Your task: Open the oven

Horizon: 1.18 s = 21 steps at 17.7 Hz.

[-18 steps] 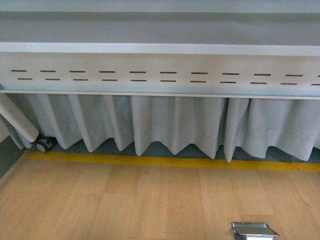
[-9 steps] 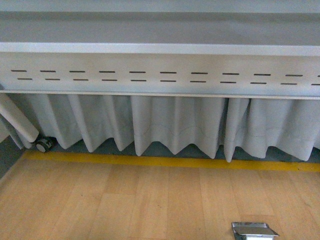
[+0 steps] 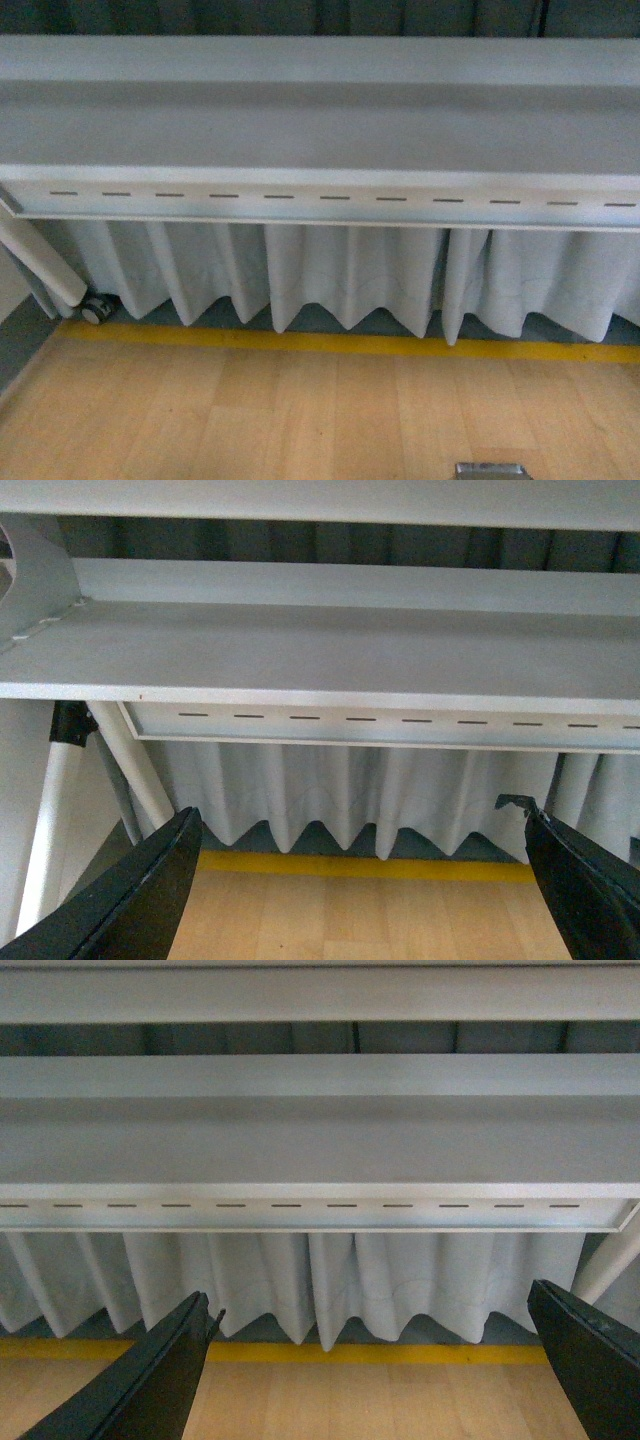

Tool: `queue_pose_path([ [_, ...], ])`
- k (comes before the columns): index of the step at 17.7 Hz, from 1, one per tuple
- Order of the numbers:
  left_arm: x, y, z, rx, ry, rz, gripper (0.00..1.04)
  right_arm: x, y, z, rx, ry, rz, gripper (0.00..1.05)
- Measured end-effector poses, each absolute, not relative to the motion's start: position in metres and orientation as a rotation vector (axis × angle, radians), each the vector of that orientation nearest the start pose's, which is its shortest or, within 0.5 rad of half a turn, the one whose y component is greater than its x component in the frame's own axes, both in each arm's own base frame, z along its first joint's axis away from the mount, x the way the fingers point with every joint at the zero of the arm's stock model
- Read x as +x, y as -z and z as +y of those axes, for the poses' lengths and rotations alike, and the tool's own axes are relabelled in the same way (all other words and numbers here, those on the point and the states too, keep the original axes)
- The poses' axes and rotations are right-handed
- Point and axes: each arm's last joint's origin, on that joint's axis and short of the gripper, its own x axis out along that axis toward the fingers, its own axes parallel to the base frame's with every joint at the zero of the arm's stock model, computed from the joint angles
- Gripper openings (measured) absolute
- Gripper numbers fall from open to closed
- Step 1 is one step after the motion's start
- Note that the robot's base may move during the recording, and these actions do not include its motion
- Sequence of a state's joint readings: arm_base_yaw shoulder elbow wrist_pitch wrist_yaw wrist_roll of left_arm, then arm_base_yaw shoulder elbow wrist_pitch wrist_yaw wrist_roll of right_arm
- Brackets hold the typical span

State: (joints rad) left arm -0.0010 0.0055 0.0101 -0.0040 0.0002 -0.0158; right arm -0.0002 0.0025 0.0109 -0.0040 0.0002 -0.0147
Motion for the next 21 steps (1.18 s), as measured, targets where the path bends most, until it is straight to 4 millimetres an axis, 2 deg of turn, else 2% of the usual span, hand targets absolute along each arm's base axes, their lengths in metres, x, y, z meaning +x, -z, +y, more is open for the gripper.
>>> queue_pose_path([
  [21, 0.0974, -0.1661, -0.0001, -0.014, 0.0, -0.001, 0.98, 0.0972, -0.1668, 0.0, -0.015, 0.0, -0.006, 0.98],
])
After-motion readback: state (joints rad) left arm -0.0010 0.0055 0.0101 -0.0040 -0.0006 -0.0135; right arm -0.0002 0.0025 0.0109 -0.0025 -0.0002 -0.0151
